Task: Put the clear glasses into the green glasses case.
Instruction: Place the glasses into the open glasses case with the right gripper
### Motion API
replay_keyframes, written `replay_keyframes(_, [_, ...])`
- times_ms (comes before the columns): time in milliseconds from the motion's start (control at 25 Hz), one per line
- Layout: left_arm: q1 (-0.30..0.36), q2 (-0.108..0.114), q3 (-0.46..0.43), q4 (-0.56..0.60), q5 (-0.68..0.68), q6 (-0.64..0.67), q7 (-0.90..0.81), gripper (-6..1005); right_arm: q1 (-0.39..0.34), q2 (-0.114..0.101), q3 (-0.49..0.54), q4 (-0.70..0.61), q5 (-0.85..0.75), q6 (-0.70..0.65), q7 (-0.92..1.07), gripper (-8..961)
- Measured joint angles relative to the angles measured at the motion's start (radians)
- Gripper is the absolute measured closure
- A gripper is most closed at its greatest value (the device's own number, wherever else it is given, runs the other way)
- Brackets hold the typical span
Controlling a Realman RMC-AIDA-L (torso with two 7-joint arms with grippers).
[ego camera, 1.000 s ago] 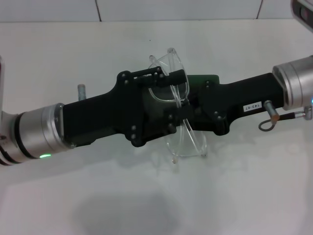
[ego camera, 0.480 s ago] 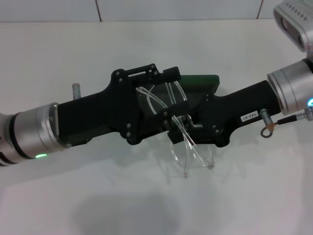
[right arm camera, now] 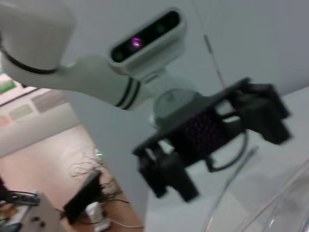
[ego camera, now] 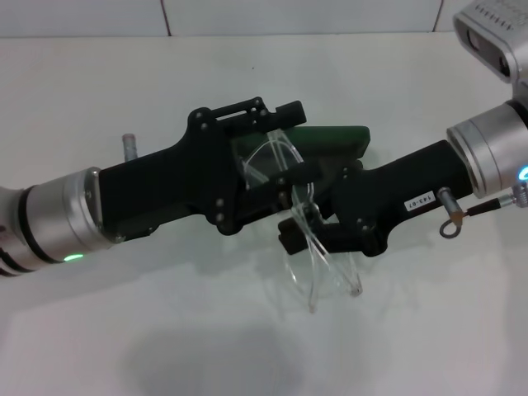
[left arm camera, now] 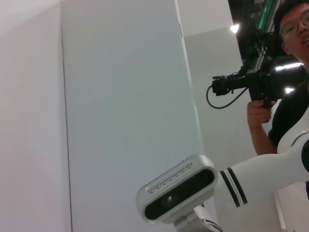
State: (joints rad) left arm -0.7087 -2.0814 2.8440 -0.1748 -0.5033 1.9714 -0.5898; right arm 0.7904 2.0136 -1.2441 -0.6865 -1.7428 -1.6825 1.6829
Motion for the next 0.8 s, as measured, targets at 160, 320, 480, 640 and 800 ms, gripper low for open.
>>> replay_keyframes(160, [-0.002, -0.001, 0.000, 0.000, -0.013, -0.004, 0.001, 444, 0.008, 0.007, 0.000, 0.000, 0.005, -0.029, 0.007, 851])
replay_keyframes(320, [0.003, -0.003, 0.000, 0.000, -0.032, -0.010, 0.003, 443, 0.009, 0.008, 0.002, 0.002, 0.006, -0.037, 0.008, 850])
replay_keyframes(480, [0.004, -0.003, 0.000, 0.001, -0.033, -0.015, 0.003, 443, 0.007, 0.007, 0.006, 0.002, 0.012, -0.054, 0.008, 850])
replay_keyframes(640, [0.003, -0.003, 0.000, 0.006, -0.034, -0.016, 0.003, 443, 0.003, 0.005, 0.007, 0.002, 0.020, -0.065, 0.008, 850])
replay_keyframes(800, [0.000, -0.005, 0.000, 0.007, -0.035, -0.017, 0.004, 442, 0.001, 0.004, 0.008, 0.002, 0.026, -0.084, 0.008, 850])
